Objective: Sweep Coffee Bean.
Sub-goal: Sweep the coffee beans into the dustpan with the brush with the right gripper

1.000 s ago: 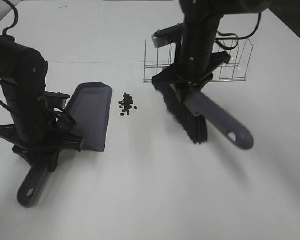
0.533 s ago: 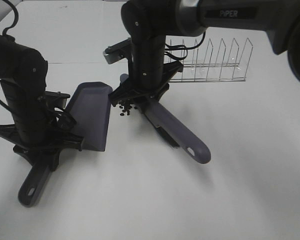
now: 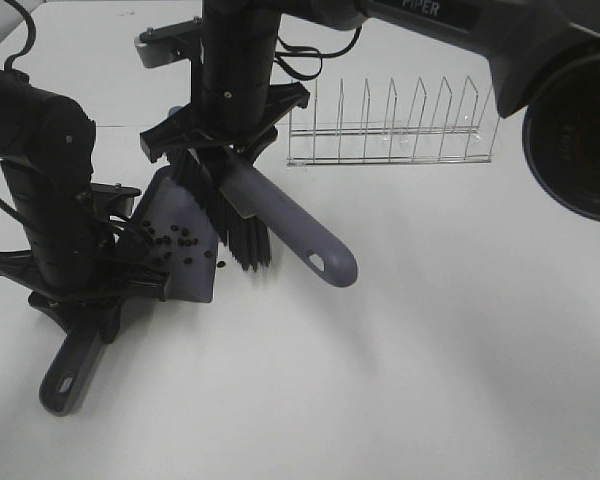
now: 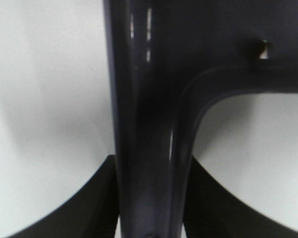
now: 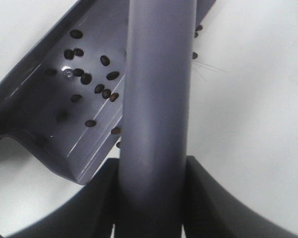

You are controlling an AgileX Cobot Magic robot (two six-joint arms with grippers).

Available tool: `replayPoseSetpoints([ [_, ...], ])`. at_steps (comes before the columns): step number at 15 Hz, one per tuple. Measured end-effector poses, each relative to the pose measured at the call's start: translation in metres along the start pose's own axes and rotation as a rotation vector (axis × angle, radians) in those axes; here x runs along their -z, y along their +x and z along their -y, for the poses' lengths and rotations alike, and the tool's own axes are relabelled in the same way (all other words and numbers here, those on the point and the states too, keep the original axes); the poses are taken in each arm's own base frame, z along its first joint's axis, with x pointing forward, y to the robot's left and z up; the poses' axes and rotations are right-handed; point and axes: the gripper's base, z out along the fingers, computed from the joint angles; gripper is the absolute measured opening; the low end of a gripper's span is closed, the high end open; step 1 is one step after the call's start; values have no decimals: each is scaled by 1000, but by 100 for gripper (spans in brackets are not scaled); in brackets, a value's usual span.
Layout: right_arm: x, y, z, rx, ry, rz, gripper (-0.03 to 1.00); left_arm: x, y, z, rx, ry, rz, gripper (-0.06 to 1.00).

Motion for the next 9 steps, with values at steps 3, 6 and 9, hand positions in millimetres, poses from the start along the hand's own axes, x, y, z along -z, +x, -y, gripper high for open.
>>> replayPoseSetpoints([
  [3,22,-12,8,27,84,65,27,0,0,0,0,0,-1,32],
  [6,45,-15,26,29,169,112,27,0,0,0,0,0,-1,32],
  [9,96,-16,83,-81,212,199,27,0,0,0,0,0,-1,32],
])
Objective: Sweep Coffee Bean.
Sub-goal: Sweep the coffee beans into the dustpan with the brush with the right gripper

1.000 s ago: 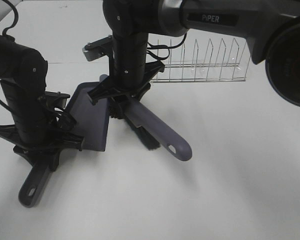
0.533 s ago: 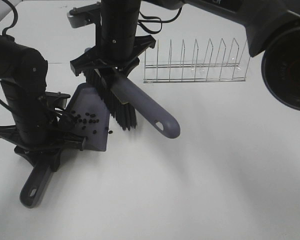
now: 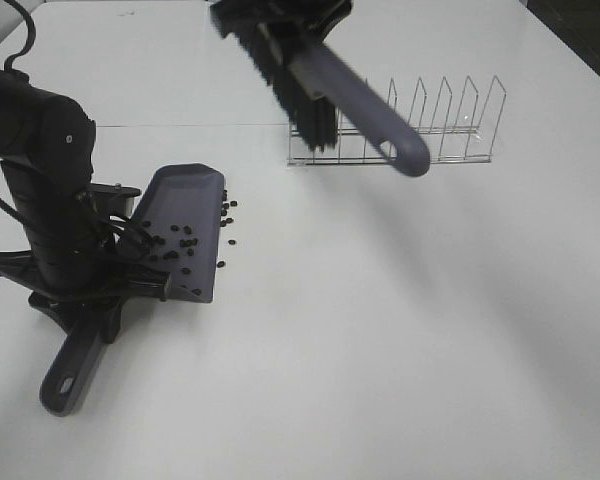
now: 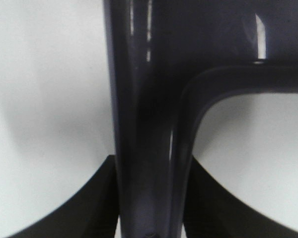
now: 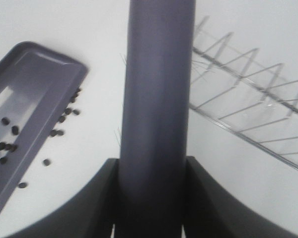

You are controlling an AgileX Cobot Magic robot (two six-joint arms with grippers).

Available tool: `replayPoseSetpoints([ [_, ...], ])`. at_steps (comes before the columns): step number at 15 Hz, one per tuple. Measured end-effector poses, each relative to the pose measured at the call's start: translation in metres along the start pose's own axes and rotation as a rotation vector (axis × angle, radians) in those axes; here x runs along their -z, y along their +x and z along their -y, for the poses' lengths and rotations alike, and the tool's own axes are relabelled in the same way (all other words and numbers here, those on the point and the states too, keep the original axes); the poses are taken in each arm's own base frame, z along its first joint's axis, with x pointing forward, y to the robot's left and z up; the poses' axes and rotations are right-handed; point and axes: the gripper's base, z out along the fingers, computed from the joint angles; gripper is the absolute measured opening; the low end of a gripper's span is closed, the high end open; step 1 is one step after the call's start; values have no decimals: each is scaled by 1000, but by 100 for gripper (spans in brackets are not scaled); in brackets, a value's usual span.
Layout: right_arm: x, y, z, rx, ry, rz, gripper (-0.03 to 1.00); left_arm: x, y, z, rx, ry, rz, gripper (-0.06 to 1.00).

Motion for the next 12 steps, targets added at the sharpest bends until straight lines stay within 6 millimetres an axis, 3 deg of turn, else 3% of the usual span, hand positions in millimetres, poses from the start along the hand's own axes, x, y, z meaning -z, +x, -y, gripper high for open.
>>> replayPoseSetpoints([
  [2,16,-2,47,-77,31,29,27,0,0,0,0,0,-1,32],
  [4,16,5,65,-123,1,0,27,0,0,0,0,-1,-2,32],
  [7,-15,28,43,-112,-75,-142,27,0,0,0,0,-1,-2,32],
  [12,-81,64,-21,48,-33,-283,27,0,0,-6,23,-62,2,32],
])
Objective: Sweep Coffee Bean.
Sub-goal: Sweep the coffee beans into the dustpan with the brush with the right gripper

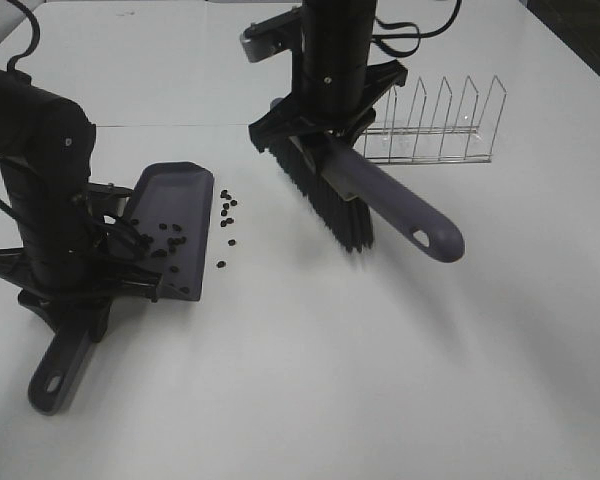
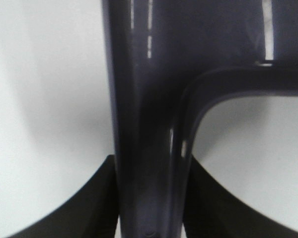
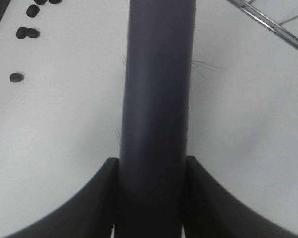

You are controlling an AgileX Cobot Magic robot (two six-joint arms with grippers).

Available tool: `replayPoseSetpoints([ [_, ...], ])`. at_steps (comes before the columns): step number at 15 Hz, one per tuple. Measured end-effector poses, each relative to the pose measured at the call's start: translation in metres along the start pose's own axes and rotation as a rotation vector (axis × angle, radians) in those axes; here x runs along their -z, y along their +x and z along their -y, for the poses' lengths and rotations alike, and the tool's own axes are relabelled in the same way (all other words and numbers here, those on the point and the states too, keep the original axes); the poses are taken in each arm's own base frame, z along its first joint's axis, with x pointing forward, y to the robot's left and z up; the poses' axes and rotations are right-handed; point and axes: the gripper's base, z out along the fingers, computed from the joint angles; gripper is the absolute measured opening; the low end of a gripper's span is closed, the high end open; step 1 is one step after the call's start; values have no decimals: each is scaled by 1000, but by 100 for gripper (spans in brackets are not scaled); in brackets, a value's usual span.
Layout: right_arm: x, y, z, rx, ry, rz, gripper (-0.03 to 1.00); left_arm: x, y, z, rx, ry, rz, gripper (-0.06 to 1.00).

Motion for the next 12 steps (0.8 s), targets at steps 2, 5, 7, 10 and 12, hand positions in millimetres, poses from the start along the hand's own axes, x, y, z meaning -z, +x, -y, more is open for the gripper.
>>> replayPoseSetpoints([
  [2,-21,0,-9,0,1,-18,27,0,0,0,2,-5,3,32],
  [5,-38,-3,-17,-16,-40,1,27,-1,0,0,3,-1,-1,32],
  [7,-41,-7,-34,-9,-104,13,27,-1,0,0,0,1,-4,32],
  [10,-41,-15,-68,29,-204,33,27,-1,0,1,-1,5,-7,32],
  [12,-34,-20,-86,35,-254,51,27,-2,0,1,-1,6,-9,32],
])
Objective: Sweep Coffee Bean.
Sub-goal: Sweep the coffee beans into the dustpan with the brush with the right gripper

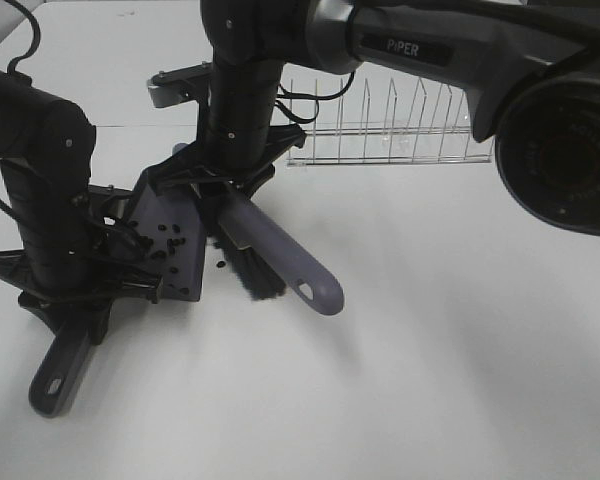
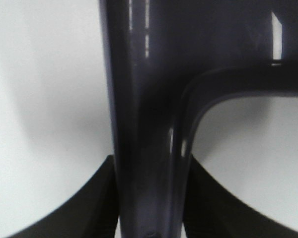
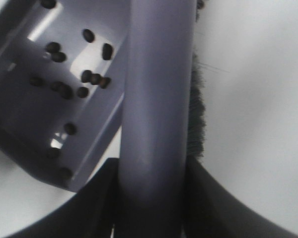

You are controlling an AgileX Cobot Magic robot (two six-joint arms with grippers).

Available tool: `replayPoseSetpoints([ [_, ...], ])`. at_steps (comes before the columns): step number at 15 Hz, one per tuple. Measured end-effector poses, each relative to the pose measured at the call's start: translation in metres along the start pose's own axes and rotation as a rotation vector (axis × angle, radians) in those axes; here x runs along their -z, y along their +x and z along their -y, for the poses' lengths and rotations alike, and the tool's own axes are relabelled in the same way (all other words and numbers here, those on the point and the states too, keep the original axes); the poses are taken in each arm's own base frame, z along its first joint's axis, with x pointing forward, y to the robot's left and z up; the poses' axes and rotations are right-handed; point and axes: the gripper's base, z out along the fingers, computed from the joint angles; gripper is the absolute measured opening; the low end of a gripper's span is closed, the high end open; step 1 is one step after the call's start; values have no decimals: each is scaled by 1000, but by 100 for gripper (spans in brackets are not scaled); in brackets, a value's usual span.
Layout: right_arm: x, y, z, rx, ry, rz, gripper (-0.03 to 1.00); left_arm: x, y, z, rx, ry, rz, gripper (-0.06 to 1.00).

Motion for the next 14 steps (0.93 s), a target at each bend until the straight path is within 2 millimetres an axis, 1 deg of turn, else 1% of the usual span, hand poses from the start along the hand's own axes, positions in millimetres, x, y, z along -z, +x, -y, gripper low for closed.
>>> replayPoseSetpoints([
  [2,8,-6,-8,3,-23,34,27,0,0,0,-2,0,0,32],
  [3,17,-12,-12,4,-33,66,27,0,0,0,-4,1,0,32],
  [4,31,-20,-14,4,-39,108,27,0,0,0,-4,1,0,32],
  [5,35,-21,-14,8,-35,115,27,0,0,0,-4,1,0,32],
  [6,51,-24,-12,26,0,133,27,0,0,0,-4,1,0,32],
  [7,57,-25,-11,34,21,139,27,0,0,0,-5,1,0,32],
  [8,75,-25,-5,57,93,149,27,0,0,0,-5,1,0,32],
  [9,85,-25,0,72,150,149,27,0,0,0,-5,1,0,32],
  [11,102,-27,15,90,264,180,27,0,0,0,-8,1,1,32],
  [13,114,-28,30,71,300,201,27,0,0,0,-8,2,0,32],
  [14,122,-29,43,46,309,210,27,0,0,0,-7,3,0,32],
])
